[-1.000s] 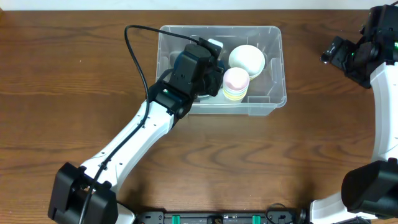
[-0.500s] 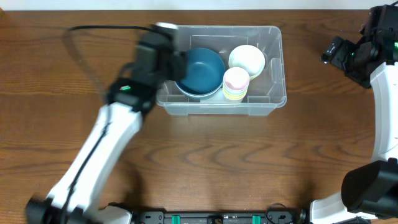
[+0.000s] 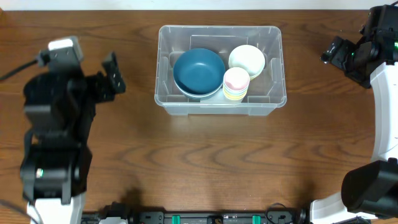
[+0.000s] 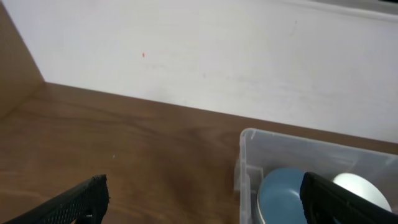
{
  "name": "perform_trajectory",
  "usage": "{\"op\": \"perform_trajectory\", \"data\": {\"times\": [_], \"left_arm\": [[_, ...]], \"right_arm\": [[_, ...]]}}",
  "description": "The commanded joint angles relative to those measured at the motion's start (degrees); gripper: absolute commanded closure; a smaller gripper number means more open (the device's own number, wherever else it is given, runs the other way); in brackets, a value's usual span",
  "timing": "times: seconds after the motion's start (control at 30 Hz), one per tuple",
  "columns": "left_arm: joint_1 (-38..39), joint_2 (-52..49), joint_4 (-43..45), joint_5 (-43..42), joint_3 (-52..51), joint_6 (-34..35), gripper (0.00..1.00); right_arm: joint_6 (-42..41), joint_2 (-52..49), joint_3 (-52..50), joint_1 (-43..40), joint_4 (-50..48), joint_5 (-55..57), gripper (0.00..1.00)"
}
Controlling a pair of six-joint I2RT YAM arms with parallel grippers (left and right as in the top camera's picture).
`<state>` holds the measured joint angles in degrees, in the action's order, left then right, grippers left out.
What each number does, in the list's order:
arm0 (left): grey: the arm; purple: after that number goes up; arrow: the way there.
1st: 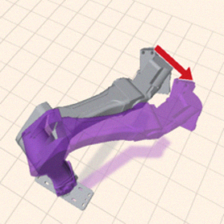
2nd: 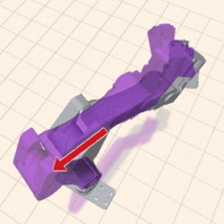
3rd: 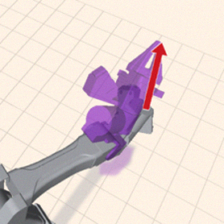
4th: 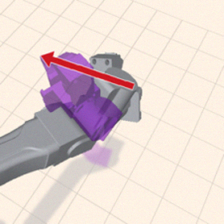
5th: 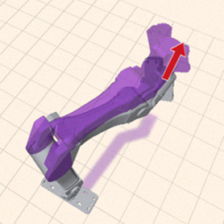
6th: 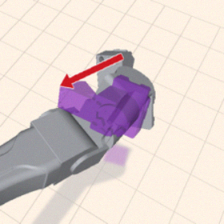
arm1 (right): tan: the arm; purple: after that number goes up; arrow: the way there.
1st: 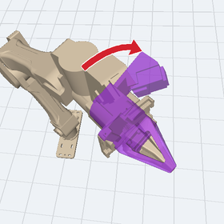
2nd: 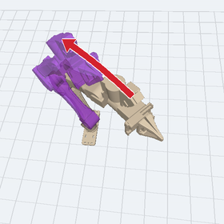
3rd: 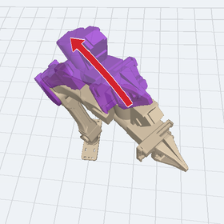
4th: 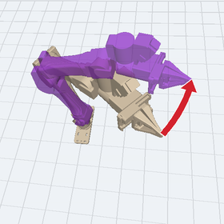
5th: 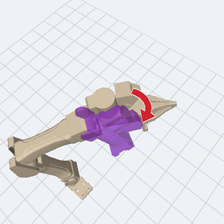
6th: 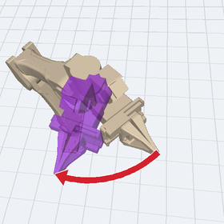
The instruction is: Pack container
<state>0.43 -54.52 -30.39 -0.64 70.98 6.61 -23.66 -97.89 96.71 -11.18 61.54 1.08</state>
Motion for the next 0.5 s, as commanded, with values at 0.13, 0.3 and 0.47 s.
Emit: {"op": "perform_trajectory", "data": {"times": [0.13, 0.3, 0.47], "left_arm": [[-0.37, 4.15, -5.05, 0.26, 0.61, 0.09, 0.02], [-0.42, 3.82, -2.47, 6.29, 0.61, -5.75, 0.02], [0.02, 5.57, -7.02, 6.27, 0.50, -5.75, 0.02]], "right_arm": [[-0.50, -0.39, 0.66, -0.22, 0.00, 0.44, 0.01], [-0.50, -0.39, 0.66, -0.22, 0.00, 0.44, 0.01], [-0.48, -0.39, 0.66, -0.22, 0.00, 0.44, 0.01]]}}
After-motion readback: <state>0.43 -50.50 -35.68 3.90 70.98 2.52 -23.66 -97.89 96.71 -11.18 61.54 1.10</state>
